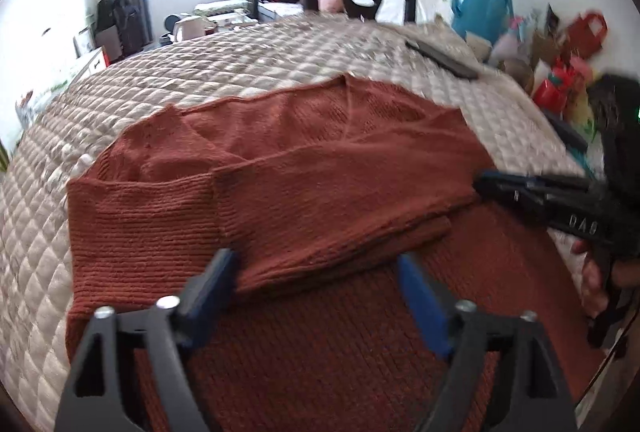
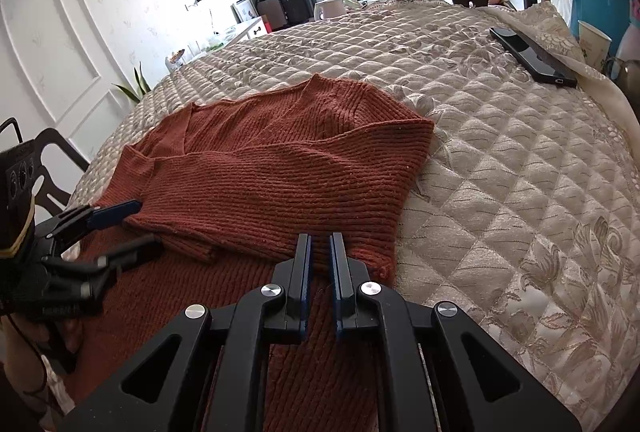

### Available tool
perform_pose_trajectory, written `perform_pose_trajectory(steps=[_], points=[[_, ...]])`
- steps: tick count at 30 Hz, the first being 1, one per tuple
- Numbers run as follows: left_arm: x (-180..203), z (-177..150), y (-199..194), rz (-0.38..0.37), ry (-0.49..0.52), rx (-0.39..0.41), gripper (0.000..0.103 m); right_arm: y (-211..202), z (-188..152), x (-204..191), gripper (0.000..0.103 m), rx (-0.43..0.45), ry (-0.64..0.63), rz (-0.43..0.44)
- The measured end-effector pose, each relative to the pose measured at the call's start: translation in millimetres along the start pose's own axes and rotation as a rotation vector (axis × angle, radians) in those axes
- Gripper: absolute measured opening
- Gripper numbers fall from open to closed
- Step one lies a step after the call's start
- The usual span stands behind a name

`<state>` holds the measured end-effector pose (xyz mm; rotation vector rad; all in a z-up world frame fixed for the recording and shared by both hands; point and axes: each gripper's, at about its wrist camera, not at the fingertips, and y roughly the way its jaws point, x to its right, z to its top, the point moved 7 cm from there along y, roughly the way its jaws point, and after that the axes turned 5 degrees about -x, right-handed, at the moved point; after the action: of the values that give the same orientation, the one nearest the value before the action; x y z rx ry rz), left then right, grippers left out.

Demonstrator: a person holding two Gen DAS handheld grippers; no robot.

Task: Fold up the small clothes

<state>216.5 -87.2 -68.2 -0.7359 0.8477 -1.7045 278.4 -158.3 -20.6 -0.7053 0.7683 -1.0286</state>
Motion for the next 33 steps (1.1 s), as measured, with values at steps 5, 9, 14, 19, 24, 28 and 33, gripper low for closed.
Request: perform_pose_trajectory(steps=[5, 9, 14, 19, 24, 28, 33], points=[[3.2, -7.3, -13.8, 0.001, -0.02, 0.018, 0.088, -7.5, -3.8, -1.4, 0.009, 0.006, 0.022, 0.003], [-9.0, -19.9, -30.0, -0.028, -0.096, 0.03, 0.088, -21.4, -14.0, -4.6, 0.012, 0.034, 0.042, 0.023], [-28.2, -22.6, -49.3, 0.044, -0.138, 0.079, 0.088, -40.0, -18.1, -22.7, 0.014, 0.075, 0.0, 0.029], [-55.7, -20.4, -53.8, 0.123, -0.193, 0.106, 0.088, -38.5, -16.6, -31.8, 0.023, 0.067, -0.029, 0.016], [-80.6, -27.9, -48.0, 0.163, -0.257, 0.076, 0.088, -36.9, -9.0, -30.5, 0.023, 0.075, -0.025, 0.0], [-90.8, -39.3, -39.0, 0.168, -0.292, 0.04, 0.088, -31.1, -1.0, -28.1, 0.023, 0.071, -0.013, -0.012], [-89.1, -44.1, -52.7, 0.119, -0.305, 0.068, 0.088, -15.6, -2.5, -23.3, 0.023, 0.017, -0.018, -0.072]])
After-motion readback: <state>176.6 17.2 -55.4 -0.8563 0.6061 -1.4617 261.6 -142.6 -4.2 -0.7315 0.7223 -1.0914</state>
